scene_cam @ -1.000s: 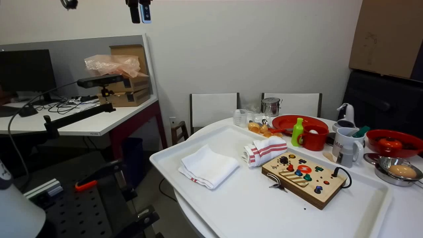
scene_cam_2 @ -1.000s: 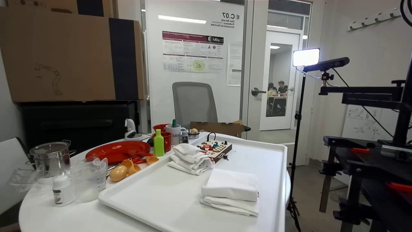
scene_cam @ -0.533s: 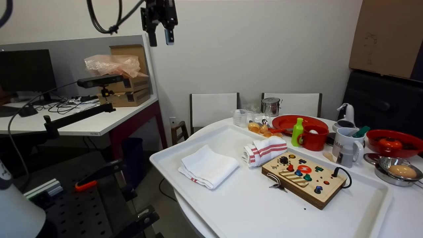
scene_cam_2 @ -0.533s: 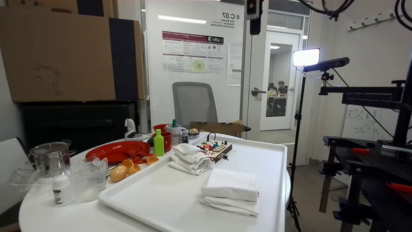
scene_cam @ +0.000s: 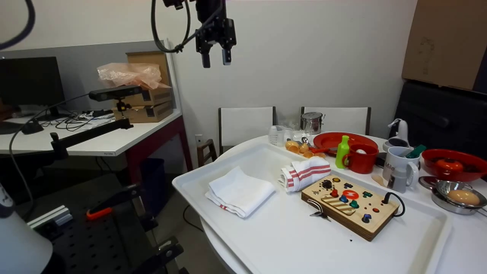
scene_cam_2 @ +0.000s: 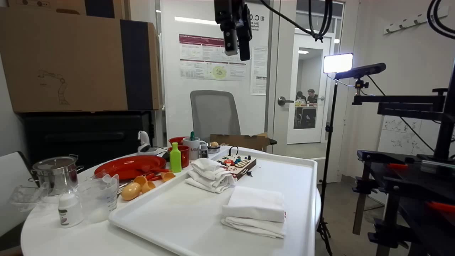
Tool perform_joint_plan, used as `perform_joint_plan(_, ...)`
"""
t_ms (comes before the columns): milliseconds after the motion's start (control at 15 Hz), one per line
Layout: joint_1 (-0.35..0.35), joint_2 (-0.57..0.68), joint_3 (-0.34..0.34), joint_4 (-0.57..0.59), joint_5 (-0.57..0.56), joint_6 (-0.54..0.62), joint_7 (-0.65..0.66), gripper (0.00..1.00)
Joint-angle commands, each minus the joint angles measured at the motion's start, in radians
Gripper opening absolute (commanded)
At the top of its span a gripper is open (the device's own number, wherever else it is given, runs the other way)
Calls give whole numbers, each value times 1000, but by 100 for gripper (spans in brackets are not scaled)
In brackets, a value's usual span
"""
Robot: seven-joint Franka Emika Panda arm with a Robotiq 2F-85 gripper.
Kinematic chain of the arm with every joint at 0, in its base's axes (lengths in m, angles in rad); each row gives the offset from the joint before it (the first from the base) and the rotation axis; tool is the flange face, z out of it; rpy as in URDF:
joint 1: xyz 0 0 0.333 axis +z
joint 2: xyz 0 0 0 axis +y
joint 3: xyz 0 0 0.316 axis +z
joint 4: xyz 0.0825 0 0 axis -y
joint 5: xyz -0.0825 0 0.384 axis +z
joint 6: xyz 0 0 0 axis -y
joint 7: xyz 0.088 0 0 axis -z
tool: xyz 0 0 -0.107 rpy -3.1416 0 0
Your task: Wipe the white tray using the white towel next to the board
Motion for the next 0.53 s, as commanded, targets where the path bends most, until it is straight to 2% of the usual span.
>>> perform_joint_plan(0,17,14,-20,18,1,-7,2,100)
perform_joint_plan(267,17,24,-22,35,1,-16,5,100)
perform_joint_plan(467,18,50,-29,14,-44,72,40,100)
